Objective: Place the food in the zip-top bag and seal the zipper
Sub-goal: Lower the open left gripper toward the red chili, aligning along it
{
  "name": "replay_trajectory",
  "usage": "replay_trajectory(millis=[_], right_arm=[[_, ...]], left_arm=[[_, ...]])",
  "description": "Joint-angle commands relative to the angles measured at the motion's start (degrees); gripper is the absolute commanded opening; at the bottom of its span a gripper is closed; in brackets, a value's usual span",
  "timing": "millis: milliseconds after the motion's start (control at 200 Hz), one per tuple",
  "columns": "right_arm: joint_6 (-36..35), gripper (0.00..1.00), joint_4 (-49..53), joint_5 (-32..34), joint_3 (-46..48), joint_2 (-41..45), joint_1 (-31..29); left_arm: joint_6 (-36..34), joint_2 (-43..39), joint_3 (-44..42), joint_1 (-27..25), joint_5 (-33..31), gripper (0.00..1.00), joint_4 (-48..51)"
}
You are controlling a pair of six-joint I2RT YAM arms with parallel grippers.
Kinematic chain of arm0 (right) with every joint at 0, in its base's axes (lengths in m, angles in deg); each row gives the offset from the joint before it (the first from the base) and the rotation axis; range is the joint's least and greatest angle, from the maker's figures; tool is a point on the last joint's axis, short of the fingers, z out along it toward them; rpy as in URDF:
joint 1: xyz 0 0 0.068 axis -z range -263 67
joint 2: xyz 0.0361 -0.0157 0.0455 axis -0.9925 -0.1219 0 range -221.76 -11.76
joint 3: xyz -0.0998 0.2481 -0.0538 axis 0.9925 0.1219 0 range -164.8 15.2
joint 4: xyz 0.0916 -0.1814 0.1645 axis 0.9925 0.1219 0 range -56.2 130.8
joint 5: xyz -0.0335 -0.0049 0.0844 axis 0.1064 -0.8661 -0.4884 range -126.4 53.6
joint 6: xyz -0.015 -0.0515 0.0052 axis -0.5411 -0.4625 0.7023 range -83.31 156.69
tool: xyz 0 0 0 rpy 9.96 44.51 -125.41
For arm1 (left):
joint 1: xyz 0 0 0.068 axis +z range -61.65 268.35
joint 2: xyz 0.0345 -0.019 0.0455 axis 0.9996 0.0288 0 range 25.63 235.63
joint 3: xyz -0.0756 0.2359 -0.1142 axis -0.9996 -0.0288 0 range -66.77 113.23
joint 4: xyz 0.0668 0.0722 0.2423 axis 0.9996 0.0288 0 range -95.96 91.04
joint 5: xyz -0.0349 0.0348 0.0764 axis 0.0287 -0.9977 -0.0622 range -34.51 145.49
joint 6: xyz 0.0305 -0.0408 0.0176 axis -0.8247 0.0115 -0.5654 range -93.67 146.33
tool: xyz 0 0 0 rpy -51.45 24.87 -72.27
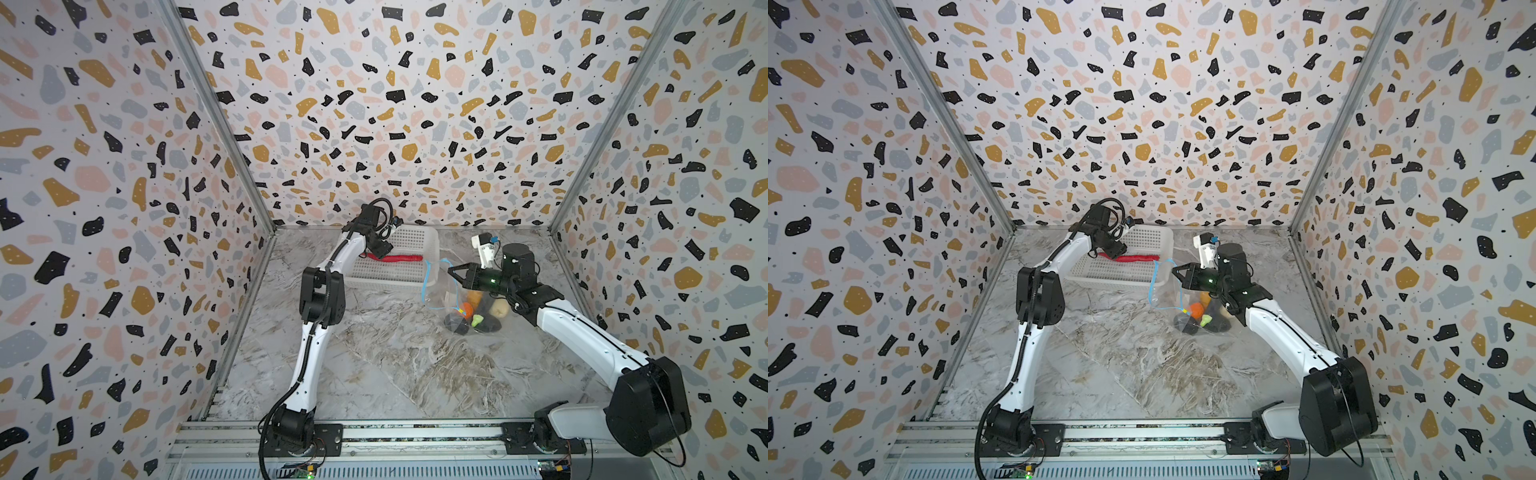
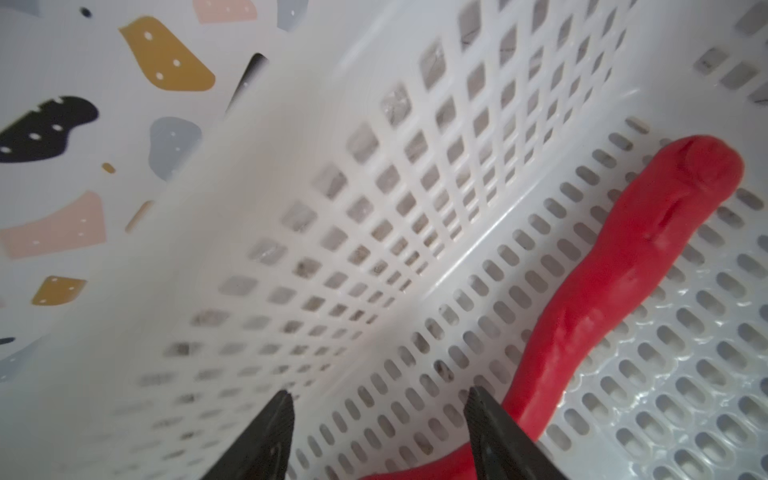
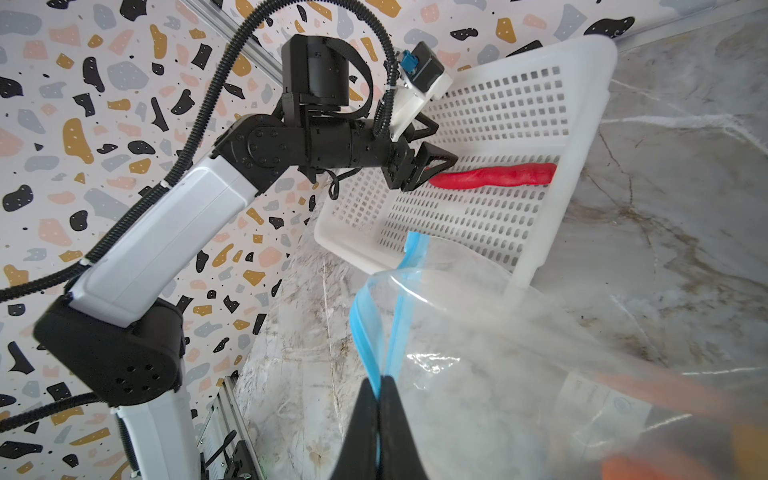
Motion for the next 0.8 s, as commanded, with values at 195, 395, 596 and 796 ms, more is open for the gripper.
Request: replay_trajectory(millis=[195, 395, 596, 796], right_arm=[[0.38, 0.0, -1.58, -0.61, -1.55, 0.03, -0.52], [0.51, 0.0, -2.35, -1.0, -0.99, 0.42, -0.53], [0.51, 0.0, -3.63, -1.6, -0.1, 0.82, -0.54], [1.03, 0.0, -5.62, -2.83, 0.56, 0.83, -0.46]], left_arm=[[-2.58, -1.18, -4.55, -0.16, 1.58, 0.68, 9.99], [2.42, -1.38, -2.29, -0.16, 6.18, 0.67, 13.72], [5.73, -6.16, -1.31, -0.23, 9.84, 0.7, 15.82], [4.14, -17.07, -16.26, -1.16, 9.79, 0.64, 11.78]])
